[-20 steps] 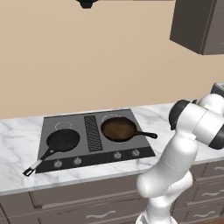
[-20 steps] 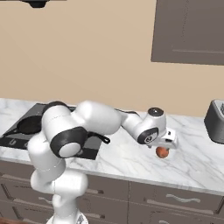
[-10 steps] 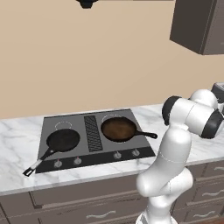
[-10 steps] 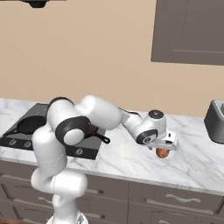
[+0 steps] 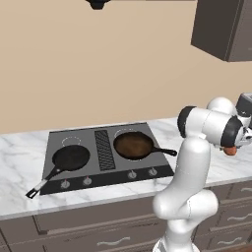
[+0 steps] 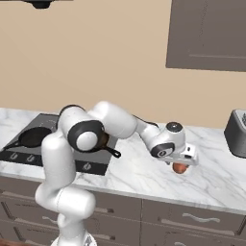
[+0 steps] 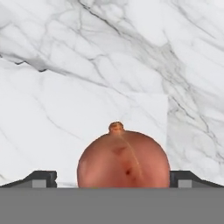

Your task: Place both pans onto different burners. Then place the onion and the chicken drumstick on different pans.

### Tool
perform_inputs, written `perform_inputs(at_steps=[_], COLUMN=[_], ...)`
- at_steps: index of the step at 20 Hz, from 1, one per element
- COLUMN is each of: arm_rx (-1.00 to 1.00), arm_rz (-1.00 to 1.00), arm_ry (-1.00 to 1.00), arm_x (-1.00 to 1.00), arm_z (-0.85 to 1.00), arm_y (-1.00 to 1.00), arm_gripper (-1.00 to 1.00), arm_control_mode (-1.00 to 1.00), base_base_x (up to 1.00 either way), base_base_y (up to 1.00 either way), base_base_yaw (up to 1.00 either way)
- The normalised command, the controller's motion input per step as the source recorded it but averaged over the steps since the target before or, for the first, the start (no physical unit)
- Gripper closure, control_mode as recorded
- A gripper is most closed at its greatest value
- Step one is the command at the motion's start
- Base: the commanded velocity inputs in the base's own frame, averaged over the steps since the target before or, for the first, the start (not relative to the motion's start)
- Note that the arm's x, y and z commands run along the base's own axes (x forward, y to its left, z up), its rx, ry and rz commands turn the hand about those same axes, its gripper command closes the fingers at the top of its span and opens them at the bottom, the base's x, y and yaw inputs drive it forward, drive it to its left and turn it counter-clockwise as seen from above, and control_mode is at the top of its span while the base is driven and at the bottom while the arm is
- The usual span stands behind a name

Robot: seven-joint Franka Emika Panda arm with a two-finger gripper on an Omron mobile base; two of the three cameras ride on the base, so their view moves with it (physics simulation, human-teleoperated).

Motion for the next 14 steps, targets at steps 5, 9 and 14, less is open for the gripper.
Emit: perform_inputs(at_steps=[5,9,14], arm_rx=[0.00,0.00,0.00], arm_rz=[0.00,0.00,0.00], arm_ry=[0.00,0.00,0.00], arm_x=[0.05,0.04,0.03], arm_z=[-0.27,-0.35,-0.37], arm_y=[-0.02,0.00,0.00], arm_gripper=[-1.00,-1.00,1.00], arm_control_mode=[-1.00,-1.00,-1.00], base_base_x=[0.00,0.00,0.00], base_base_y=[0.00,0.00,0.00], base_base_yaw=[0.00,0.00,0.00])
